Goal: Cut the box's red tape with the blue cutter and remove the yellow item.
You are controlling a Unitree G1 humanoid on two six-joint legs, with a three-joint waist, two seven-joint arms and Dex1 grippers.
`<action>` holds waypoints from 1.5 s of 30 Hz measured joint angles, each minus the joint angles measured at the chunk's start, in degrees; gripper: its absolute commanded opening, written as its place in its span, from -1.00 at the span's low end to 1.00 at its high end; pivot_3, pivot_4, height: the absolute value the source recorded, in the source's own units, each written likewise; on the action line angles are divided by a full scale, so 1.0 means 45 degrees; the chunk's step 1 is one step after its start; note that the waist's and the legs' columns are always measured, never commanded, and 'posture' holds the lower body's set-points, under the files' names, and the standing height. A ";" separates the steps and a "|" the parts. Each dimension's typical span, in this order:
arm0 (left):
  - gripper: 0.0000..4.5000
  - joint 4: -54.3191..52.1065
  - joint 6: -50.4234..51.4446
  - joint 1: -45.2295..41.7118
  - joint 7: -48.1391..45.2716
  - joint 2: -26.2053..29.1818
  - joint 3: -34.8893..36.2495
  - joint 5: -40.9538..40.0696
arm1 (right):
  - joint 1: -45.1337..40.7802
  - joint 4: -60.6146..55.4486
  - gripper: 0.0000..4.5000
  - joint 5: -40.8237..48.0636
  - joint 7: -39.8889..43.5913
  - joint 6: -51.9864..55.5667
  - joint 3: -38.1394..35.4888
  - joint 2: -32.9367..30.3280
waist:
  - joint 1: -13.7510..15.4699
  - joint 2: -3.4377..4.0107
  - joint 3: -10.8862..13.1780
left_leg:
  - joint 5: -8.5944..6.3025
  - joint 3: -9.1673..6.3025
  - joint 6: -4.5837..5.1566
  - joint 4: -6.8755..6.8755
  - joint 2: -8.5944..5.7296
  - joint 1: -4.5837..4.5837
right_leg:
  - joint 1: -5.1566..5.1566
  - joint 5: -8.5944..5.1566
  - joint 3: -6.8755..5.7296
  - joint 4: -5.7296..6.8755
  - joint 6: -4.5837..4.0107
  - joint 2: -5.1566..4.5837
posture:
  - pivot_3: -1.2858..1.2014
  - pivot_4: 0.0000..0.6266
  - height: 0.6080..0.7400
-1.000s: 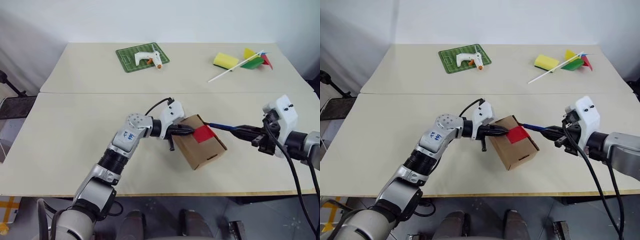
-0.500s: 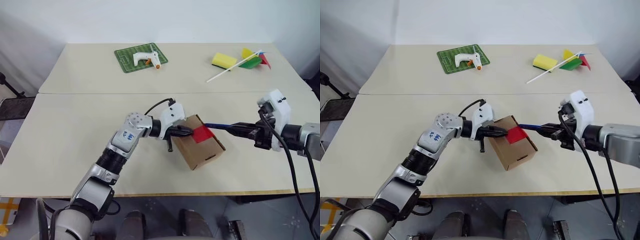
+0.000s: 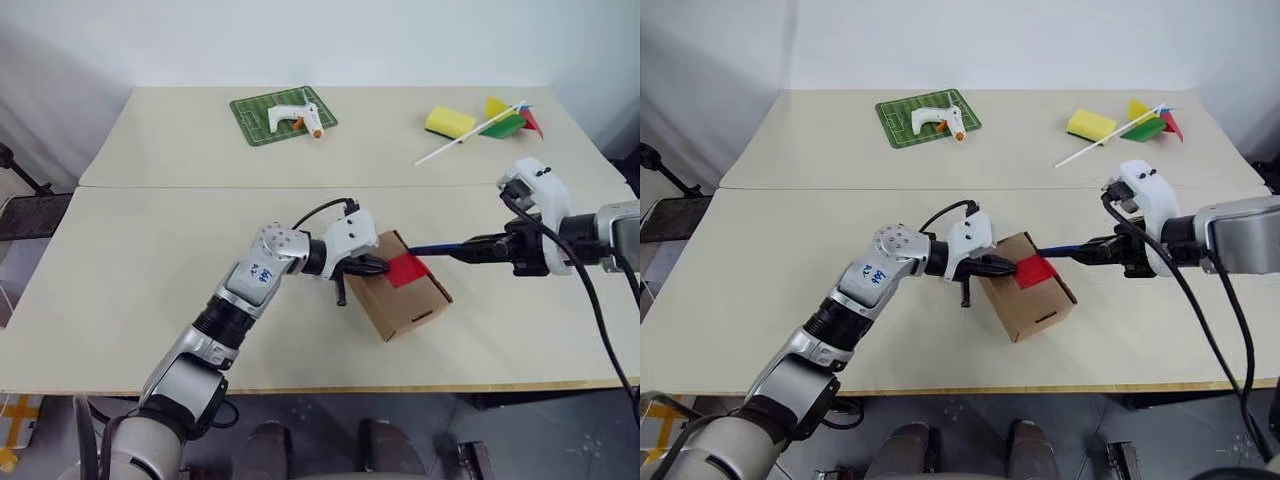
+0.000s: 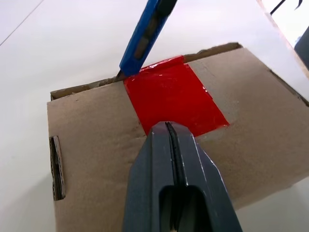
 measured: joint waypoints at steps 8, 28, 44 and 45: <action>-1.00 0.0005 -0.0001 0.0006 0.0007 -0.0056 -0.0060 0.0085 | -0.1228 0.1063 -0.93 0.1226 -0.0028 0.0019 0.2324 -0.1180 | 0.0006 -0.0004 -0.0026 | -0.0016 -0.0005 0.0023 0.0001 -0.0009 0.0002 | 0.0014 -0.0013 -0.0008 -0.0011 -0.0024 -0.0014 | 0.03 -0.52 1.00; -1.00 -0.0556 0.0004 0.0465 0.0298 -0.0090 -0.0059 0.0093 | -0.1745 0.1268 -0.93 0.1349 0.1894 0.0036 0.4669 -0.2811 | 0.0009 0.0009 -0.0062 | -0.0084 0.0001 0.0053 0.0002 -0.0008 -0.0002 | 0.0036 -0.0019 -0.0040 -0.0082 -0.0035 -0.0026 | 0.03 -0.52 1.00; -1.00 -0.0603 0.0007 0.0601 0.0504 -0.0078 -0.0056 0.0095 | -0.1208 0.1371 -0.93 0.0054 0.2569 0.0232 0.4656 -0.2129 | -0.0015 0.0019 -0.0137 | -0.0089 0.0013 0.0057 0.0014 -0.0007 0.0005 | 0.0038 -0.0019 -0.0044 -0.0081 -0.0035 -0.0028 | 0.03 -0.52 1.00; -1.00 -0.0603 0.0007 0.0602 0.0512 -0.0080 -0.0057 0.0095 | -0.1354 0.1423 -0.93 -0.0073 0.2665 0.0256 0.4748 -0.2045 | -0.0016 0.0021 -0.0138 | -0.0089 0.0013 0.0057 0.0014 -0.0007 0.0005 | 0.0038 -0.0019 -0.0043 -0.0080 -0.0035 -0.0028 | 0.03 -0.52 1.00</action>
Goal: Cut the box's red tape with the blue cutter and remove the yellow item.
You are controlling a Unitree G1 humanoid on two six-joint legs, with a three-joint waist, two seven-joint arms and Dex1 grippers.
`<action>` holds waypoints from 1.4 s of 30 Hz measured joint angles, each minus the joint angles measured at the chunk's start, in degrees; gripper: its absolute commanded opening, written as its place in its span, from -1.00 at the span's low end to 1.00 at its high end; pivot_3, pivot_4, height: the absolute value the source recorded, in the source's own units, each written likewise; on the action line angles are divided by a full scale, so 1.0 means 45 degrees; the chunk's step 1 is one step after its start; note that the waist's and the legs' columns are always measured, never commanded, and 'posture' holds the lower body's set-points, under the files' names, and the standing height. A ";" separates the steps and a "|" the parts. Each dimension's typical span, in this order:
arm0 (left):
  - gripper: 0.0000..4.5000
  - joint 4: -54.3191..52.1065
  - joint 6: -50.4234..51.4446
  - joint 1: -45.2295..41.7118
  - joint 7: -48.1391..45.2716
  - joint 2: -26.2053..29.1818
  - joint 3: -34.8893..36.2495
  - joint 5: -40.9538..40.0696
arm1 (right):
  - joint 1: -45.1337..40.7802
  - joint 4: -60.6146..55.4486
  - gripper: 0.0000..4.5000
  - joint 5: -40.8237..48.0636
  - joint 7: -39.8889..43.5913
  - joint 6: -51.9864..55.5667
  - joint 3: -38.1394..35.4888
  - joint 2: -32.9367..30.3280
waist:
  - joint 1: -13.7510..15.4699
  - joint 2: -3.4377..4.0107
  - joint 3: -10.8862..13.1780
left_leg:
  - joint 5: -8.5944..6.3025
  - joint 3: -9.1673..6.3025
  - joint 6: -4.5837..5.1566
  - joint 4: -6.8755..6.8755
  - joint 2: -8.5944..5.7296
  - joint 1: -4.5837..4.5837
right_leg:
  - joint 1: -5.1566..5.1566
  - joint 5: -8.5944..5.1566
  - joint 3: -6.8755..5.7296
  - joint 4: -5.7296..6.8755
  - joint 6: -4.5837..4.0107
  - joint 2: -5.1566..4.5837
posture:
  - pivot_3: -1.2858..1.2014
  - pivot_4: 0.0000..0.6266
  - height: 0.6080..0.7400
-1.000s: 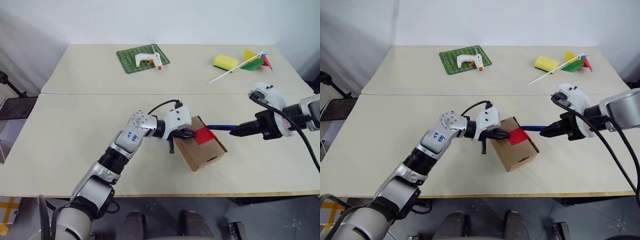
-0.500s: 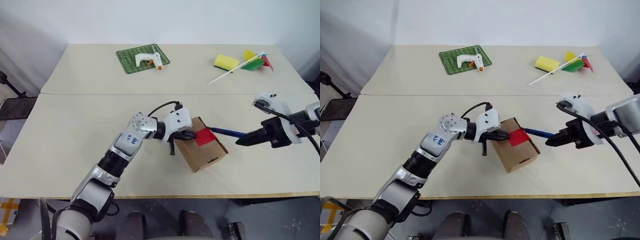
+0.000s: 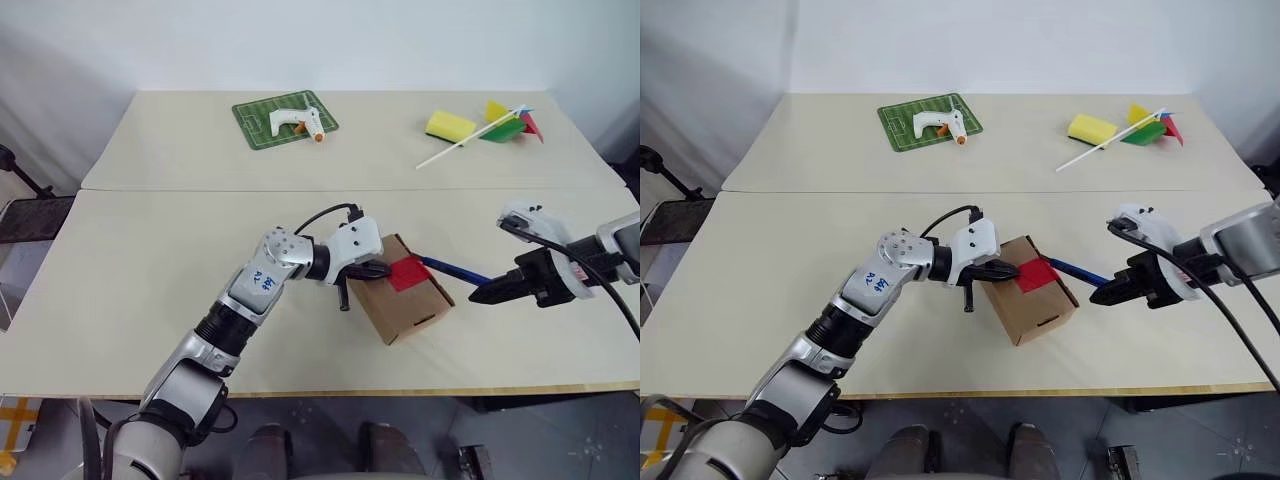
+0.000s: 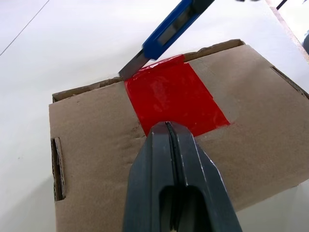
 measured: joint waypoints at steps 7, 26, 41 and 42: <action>-1.00 -0.0075 0.0016 0.0124 0.0101 0.0000 0.0007 0.0000 | -0.0844 0.0228 -0.93 -0.0815 0.0762 0.0026 0.1018 0.0329 | -0.0010 0.0003 -0.0052 | -0.0001 0.0001 -0.0001 -0.0002 0.0001 0.0002 | 0.0000 0.0000 0.0000 -0.0001 0.0000 0.0000 | 0.03 -0.52 1.00; -1.00 -0.0575 0.0139 0.0497 0.0435 0.0009 0.0008 -0.0001 | -0.3972 0.1277 -0.93 -0.3315 0.4841 -0.0104 0.5194 0.0117 | -0.0009 0.0030 -0.0090 | -0.0044 0.0009 -0.0014 -0.0001 0.0002 0.0002 | -0.0009 -0.0012 -0.0018 -0.0006 -0.0022 -0.0001 | 0.03 -0.52 1.00; -1.00 -0.1052 0.0535 0.0708 0.0675 0.0046 0.0014 -0.0003 | -0.4592 0.1305 -0.93 -0.5550 0.8091 -0.0087 0.6849 0.0030 | -0.0010 0.0051 -0.0109 | -0.0059 0.0018 -0.0027 0.0001 0.0005 0.0004 | -0.0016 -0.0012 -0.0049 0.0002 -0.0022 0.0000 | 0.03 -0.52 1.00; -1.00 -0.1057 0.0535 0.0708 0.0671 0.0047 0.0012 -0.0004 | -0.4523 0.0999 -0.93 -0.5623 0.8287 -0.0083 0.6892 -0.0246 | -0.0009 0.0052 -0.0109 | -0.0061 0.0018 -0.0030 0.0000 0.0005 0.0004 | -0.0016 -0.0013 -0.0050 0.0003 -0.0022 0.0000 | 0.03 -0.52 1.00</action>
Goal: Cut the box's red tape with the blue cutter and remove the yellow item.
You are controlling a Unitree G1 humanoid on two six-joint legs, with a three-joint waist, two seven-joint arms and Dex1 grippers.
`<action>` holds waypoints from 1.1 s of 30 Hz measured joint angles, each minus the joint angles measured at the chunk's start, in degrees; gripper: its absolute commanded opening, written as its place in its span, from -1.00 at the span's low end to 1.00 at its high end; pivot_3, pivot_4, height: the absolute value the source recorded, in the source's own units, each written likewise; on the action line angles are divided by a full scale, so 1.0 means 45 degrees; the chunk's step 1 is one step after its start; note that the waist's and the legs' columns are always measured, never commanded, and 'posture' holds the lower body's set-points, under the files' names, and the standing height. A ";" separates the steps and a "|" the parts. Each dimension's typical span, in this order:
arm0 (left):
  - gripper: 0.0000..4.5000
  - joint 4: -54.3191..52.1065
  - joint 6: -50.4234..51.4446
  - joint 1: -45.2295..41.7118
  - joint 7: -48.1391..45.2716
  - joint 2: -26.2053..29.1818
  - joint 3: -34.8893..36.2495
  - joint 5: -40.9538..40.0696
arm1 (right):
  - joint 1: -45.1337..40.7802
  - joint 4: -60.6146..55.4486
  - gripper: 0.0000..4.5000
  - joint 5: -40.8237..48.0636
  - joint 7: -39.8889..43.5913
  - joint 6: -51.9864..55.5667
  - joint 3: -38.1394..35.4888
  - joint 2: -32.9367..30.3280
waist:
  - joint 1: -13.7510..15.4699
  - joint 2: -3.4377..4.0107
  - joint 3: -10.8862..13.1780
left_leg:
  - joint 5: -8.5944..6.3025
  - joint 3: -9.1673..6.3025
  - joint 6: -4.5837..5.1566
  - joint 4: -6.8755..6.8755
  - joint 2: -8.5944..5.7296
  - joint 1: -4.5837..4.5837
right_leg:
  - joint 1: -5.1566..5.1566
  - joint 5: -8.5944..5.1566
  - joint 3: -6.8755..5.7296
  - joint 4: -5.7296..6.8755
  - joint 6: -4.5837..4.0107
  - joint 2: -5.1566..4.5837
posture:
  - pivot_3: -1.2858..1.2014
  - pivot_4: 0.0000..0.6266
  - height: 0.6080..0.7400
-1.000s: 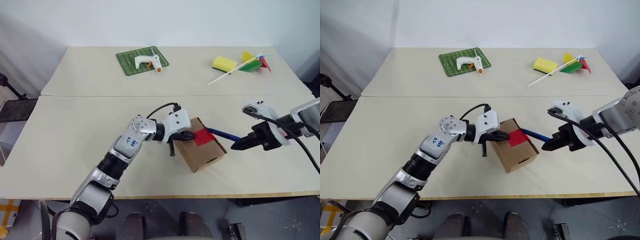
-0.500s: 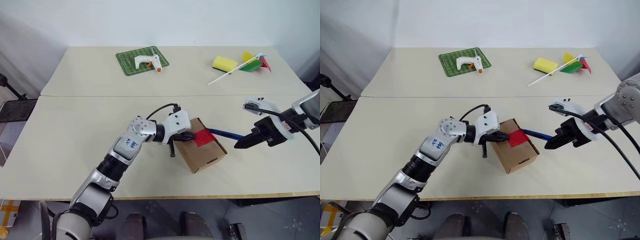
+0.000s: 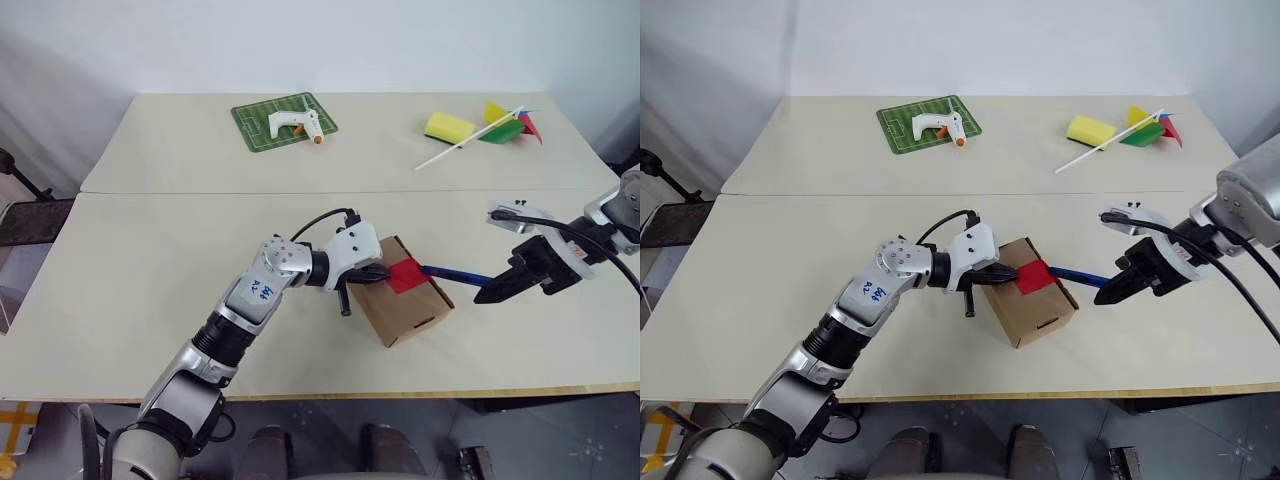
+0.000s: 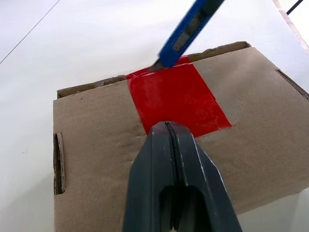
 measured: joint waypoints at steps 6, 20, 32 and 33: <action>-1.00 0.0012 -0.0001 -0.0007 0.0000 0.0059 0.0007 0.0000 | 0.0628 -0.1413 -0.93 0.0105 0.0638 0.0147 0.0006 -0.1322 | -0.0018 0.0000 0.0000 | -0.0002 0.0015 -0.0002 0.0005 0.0007 0.0008 | 0.0000 0.0000 -0.0004 -0.0005 0.0000 0.0000 | 0.03 -0.52 1.00; -1.00 0.0625 -0.0016 -0.0165 -0.0613 0.0027 0.0862 -0.0814 | 0.6881 -0.1753 -0.93 -0.0749 0.1638 -0.4071 -0.6993 -0.3861 | -0.0067 0.0009 -0.0003 | 0.0000 0.0101 -0.0012 0.0023 0.0013 0.0025 | -0.0010 0.0019 0.0025 0.0007 0.0036 -0.0011 | 0.03 -0.52 1.00; -1.00 0.1221 -0.0282 -0.1322 -0.3070 0.2376 0.3017 -0.2828 | 1.4196 0.1262 -0.93 -0.3797 -0.3736 -0.9963 -1.4976 0.2446 | -0.0008 0.0024 0.0110 | 0.0072 0.0188 -0.0113 0.0013 0.0023 -0.0010 | -0.0120 0.0044 0.0017 0.0134 0.0085 -0.0017 | 0.03 -0.52 1.00; -1.00 0.1293 -0.0250 -0.1320 -0.3234 0.2769 0.3098 -0.2802 | 1.4457 0.1383 -0.93 -0.4150 -0.3926 -1.0371 -1.4890 0.2716 | -0.0004 0.0078 0.0140 | 0.0074 0.0229 -0.0111 0.0020 0.0022 -0.0025 | -0.0162 0.0052 0.0017 0.0159 0.0100 -0.0027 | 0.03 -0.52 1.00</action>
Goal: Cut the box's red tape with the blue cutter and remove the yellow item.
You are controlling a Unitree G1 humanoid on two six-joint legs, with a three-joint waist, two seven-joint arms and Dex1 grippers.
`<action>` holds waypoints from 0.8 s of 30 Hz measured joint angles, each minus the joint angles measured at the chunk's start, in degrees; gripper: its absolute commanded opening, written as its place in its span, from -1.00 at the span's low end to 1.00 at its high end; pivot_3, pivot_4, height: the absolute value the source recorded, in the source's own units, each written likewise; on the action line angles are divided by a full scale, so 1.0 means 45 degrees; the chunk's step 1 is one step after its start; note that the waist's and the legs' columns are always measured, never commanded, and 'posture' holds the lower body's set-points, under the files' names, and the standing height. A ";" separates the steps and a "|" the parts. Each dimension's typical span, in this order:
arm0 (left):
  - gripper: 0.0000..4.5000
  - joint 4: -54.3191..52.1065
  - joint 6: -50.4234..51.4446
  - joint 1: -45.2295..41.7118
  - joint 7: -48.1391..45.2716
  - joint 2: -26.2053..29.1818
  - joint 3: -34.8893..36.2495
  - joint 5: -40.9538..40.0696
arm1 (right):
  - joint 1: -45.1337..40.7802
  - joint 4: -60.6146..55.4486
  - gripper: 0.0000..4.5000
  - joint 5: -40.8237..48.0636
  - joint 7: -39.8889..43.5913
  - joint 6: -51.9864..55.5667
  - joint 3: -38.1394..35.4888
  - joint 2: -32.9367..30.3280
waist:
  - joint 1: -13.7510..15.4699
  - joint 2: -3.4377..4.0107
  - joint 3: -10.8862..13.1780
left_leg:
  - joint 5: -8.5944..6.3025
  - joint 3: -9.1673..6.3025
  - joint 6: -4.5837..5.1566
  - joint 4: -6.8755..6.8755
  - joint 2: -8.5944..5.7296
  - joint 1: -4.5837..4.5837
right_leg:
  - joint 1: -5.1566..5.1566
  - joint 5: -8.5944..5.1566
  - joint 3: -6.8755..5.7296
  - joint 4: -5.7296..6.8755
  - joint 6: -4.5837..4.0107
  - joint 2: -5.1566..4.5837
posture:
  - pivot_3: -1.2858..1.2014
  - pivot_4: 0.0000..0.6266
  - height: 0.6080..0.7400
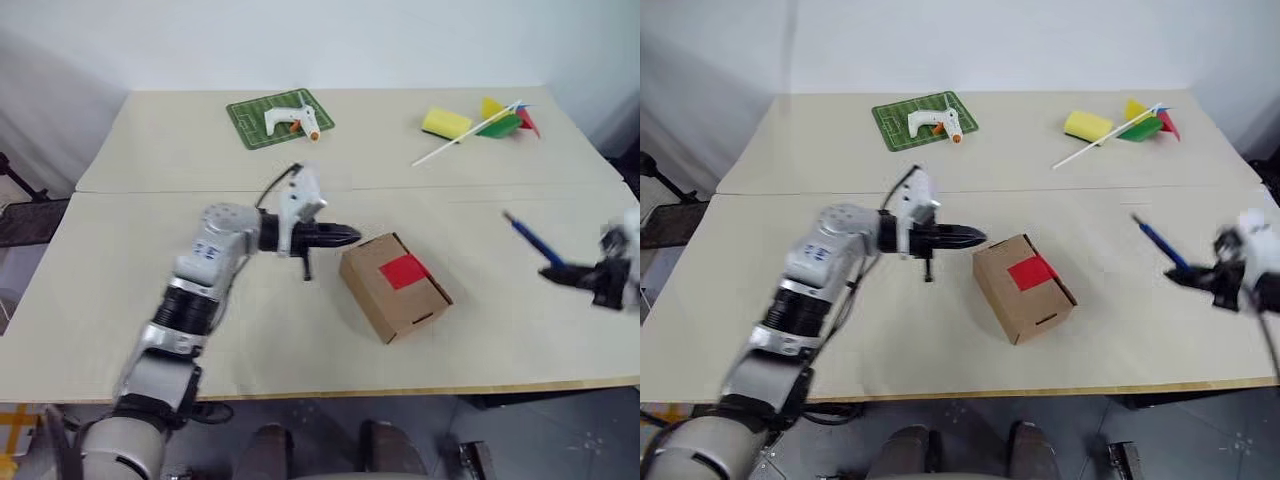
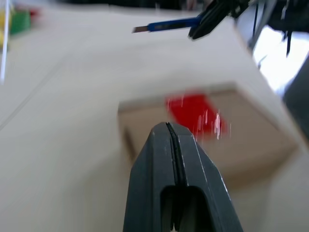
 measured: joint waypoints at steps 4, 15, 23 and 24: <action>-1.00 0.0083 0.0274 0.0207 -0.0502 0.0808 -0.0084 0.0011 | -0.0927 0.1100 -0.93 -0.1557 -0.1240 -0.2176 0.0143 0.1130 | -0.0057 -0.0004 0.0031 | 0.0035 0.0037 0.0003 0.0005 0.0000 0.0004 | -0.0011 0.0042 0.0008 -0.0022 0.0079 0.0002 | 0.03 -0.52 1.00; -1.00 -0.2111 0.2355 0.3010 0.0824 0.1335 -0.0247 0.0369 | -0.0684 0.1564 -0.31 -0.2268 -0.0291 -0.7655 -0.0765 0.2797 | -0.0109 -0.0052 0.0065 | 0.0043 0.0040 -0.0001 0.0003 0.0006 0.0007 | -0.0012 0.0053 0.0042 0.0005 0.0098 0.0007 | 0.03 -0.52 1.00; -1.00 -0.2730 0.3667 0.3535 0.2576 0.0059 -0.0295 0.0355 | -0.0226 -0.1667 -0.88 -0.2457 0.0492 -0.6804 0.0520 0.3091 | -0.0044 -0.0060 0.0068 | 0.0049 0.0036 0.0007 0.0021 0.0005 0.0021 | -0.0001 0.0054 0.0047 0.0024 0.0099 0.0005 | 0.03 -0.52 1.00; -1.00 -0.2733 0.3723 0.3534 0.2859 -0.0275 -0.0382 0.0374 | -0.0446 -0.1844 -0.98 -0.2913 0.0211 -0.7024 0.0985 0.3370 | -0.0046 -0.0060 0.0068 | 0.0051 0.0035 0.0005 0.0021 0.0005 0.0022 | -0.0004 0.0053 0.0047 0.0027 0.0098 0.0006 | 0.03 -0.52 1.00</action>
